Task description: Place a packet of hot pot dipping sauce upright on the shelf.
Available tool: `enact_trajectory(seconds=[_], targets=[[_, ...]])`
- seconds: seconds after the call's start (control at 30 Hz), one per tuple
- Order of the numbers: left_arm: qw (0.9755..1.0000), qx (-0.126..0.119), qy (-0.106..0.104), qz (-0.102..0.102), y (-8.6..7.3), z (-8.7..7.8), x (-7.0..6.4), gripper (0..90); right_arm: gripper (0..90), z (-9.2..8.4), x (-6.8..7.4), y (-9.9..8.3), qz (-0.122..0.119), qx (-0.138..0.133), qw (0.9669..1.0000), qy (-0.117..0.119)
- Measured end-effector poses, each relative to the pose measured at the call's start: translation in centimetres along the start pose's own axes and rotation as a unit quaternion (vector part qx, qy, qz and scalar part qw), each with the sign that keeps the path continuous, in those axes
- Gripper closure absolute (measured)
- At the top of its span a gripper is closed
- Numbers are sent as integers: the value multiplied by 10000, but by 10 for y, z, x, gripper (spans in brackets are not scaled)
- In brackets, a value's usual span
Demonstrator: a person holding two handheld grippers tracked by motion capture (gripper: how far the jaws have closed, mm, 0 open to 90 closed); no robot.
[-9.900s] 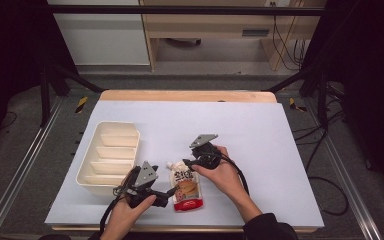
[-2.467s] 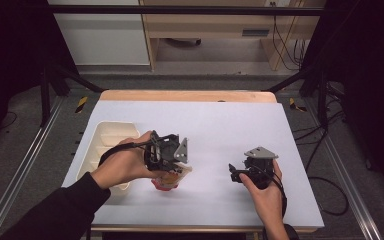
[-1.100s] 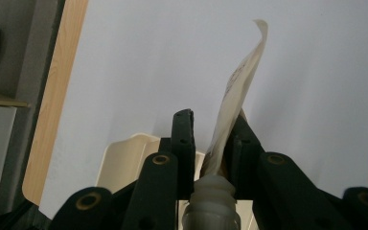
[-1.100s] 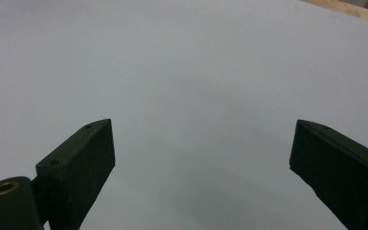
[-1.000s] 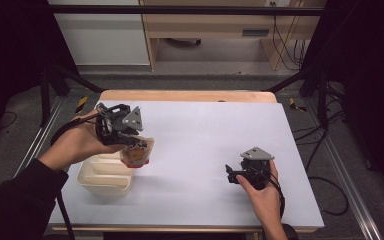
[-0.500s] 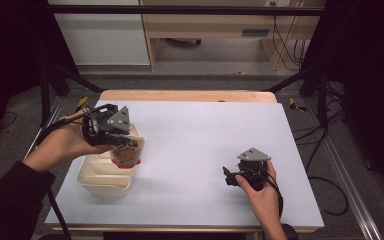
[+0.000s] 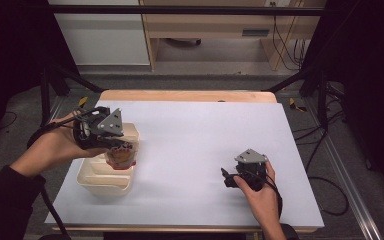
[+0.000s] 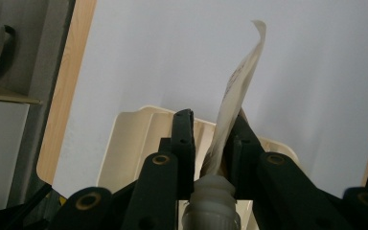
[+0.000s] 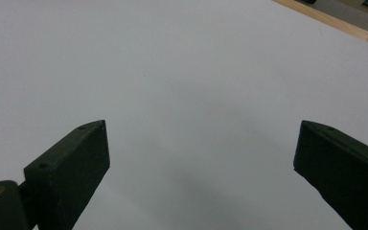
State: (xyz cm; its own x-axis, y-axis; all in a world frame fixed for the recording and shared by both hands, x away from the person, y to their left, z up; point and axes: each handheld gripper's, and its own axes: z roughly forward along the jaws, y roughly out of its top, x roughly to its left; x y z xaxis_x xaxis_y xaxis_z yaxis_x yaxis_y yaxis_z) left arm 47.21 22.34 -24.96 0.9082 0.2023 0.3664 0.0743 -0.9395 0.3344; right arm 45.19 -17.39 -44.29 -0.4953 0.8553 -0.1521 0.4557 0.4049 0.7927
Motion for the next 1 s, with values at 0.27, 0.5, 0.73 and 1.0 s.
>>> enact_trajectory(seconds=[0.27,0.5,0.73,1.0], targets=[[10000,64,21,-49,-13,-5,1,763,61,2,-3,0,92,63,9999,-68],[10000,69,38,-14,-24,-5,0,763,61,3,-3,-1,92,91,9999,-53],[9999,40,91,-25,-33,-1,2,763,63,3,-3,0,86,85,9999,-18],[10000,22,82,13,-35,2,1,763,63,3,-3,-1,96,96,9999,-21]])
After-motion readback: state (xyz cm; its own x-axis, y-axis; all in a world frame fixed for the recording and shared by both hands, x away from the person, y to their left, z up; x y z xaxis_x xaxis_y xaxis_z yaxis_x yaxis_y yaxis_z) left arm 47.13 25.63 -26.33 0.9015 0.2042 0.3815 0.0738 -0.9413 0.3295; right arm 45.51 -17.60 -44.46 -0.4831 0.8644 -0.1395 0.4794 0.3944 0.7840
